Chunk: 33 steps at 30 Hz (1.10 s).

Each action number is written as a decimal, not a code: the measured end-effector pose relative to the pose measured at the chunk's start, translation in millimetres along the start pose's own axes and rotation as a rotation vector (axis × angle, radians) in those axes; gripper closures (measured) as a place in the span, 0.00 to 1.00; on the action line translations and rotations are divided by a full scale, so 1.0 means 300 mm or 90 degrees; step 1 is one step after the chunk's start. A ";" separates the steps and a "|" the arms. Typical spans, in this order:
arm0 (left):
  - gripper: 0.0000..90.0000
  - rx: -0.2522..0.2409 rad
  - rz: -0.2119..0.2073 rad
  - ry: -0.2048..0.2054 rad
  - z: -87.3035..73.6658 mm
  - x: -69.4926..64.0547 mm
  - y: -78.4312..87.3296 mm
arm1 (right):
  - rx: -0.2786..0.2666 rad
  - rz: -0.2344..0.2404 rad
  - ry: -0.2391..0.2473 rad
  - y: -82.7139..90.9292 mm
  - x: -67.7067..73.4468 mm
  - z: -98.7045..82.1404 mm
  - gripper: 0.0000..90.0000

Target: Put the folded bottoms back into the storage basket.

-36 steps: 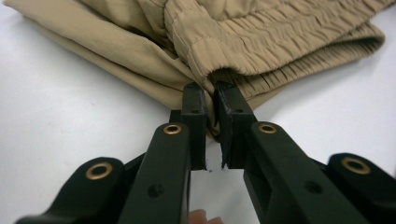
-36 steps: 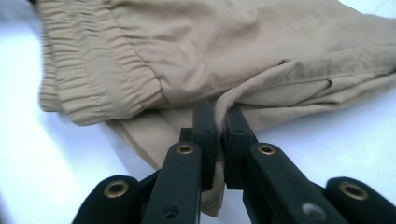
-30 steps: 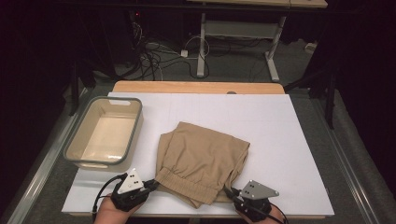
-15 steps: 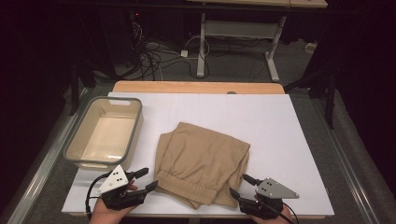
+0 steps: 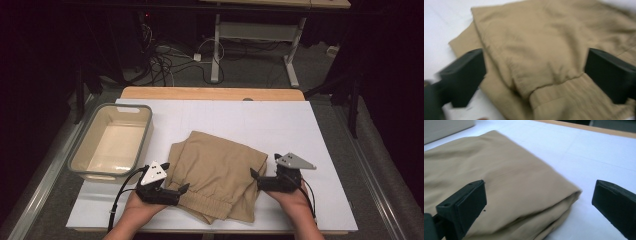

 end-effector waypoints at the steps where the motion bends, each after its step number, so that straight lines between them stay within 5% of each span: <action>1: 0.00 0.015 -0.003 0.005 -0.022 -0.001 -0.009 | 0.009 -0.022 -0.007 -0.035 -0.044 0.012 0.00; 4: 0.00 0.033 -0.004 -0.004 -0.044 -0.006 -0.013 | 0.028 -0.035 -0.018 -0.063 -0.077 0.010 0.00; 10: 0.00 0.043 0.006 0.001 -0.067 -0.006 -0.019 | 0.087 -0.056 -0.036 -0.088 -0.118 -0.032 0.21; 14: 0.00 0.043 0.001 0.003 -0.068 -0.005 -0.020 | 0.117 -0.044 -0.054 -0.116 -0.119 -0.054 0.30; 17: 0.01 0.042 0.000 -0.002 -0.068 -0.008 -0.019 | 0.144 -0.030 -0.025 -0.133 -0.097 -0.076 0.44; 19: 0.01 0.041 -0.002 -0.003 -0.067 -0.008 -0.018 | 0.146 -0.030 -0.017 -0.134 -0.094 -0.079 0.45; 26: 0.01 0.041 -0.010 0.001 -0.068 -0.010 -0.019 | 0.146 0.021 0.033 -0.128 -0.041 -0.089 0.89; 33: 0.01 0.025 -0.013 0.001 -0.060 -0.011 -0.010 | 0.113 0.000 0.059 -0.108 -0.039 -0.077 0.95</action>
Point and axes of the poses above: each handheld gripper's, and its own axes: y roughly backward along the jaws, z roughly out of its top, x roughly to its left, the point moved 10 cm from there along -y, roughly forward along the jaws, and after that the axes turned 9 degrees about -y, right-handed, at the moved point
